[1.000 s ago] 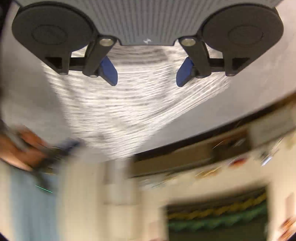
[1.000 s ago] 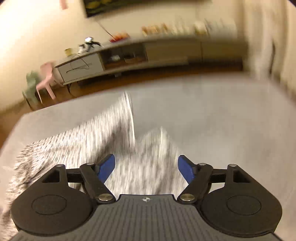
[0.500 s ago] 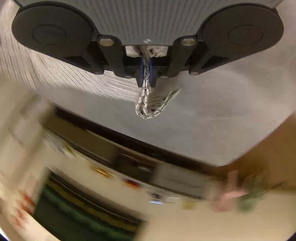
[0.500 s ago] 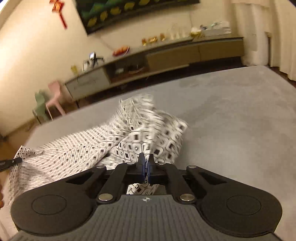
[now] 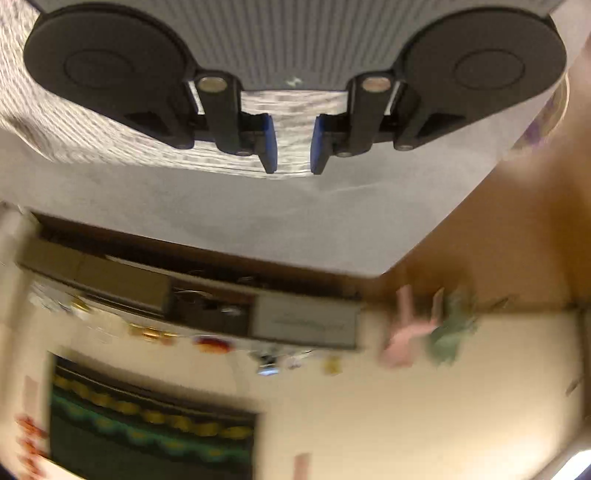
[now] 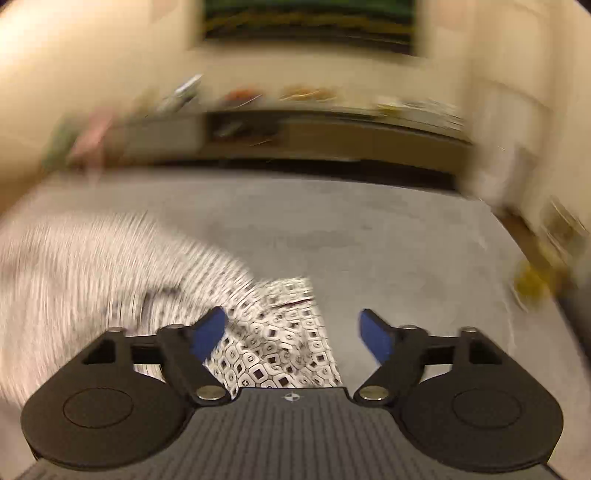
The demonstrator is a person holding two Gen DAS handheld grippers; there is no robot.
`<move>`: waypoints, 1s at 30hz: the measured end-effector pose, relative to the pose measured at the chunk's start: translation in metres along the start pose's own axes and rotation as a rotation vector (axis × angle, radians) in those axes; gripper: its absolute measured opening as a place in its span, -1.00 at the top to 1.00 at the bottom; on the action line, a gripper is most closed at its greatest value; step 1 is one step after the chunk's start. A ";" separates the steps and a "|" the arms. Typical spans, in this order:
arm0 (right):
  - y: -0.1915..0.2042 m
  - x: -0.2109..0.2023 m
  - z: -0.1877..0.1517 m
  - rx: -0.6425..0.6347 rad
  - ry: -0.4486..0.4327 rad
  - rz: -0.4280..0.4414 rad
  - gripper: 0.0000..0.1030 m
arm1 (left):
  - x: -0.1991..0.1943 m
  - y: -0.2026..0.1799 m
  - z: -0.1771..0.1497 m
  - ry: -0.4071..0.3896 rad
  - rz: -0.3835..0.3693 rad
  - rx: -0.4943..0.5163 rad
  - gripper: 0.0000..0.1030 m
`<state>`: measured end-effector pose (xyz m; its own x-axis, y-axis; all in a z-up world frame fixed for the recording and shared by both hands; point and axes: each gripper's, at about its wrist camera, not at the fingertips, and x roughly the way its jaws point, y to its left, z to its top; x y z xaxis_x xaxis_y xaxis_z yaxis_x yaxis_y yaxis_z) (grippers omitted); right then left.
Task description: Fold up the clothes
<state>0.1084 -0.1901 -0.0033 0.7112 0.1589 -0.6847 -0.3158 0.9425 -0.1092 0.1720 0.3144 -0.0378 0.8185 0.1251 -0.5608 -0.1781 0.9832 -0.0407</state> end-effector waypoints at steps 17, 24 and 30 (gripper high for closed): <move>0.008 0.068 0.167 -0.575 -0.176 -0.401 0.60 | -0.006 -0.140 -0.099 0.309 -0.510 0.613 0.66; -0.054 0.078 0.131 0.225 -0.098 -0.186 -0.45 | -0.012 -0.098 -0.049 0.131 -0.416 0.421 0.55; -0.057 0.107 0.069 0.566 0.008 0.116 -0.23 | 0.047 -0.066 -0.025 0.175 -0.252 0.306 0.57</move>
<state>0.2455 -0.2061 -0.0205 0.6863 0.2706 -0.6751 -0.0047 0.9298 0.3679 0.2090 0.2523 -0.0823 0.7061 -0.1225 -0.6974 0.2069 0.9776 0.0378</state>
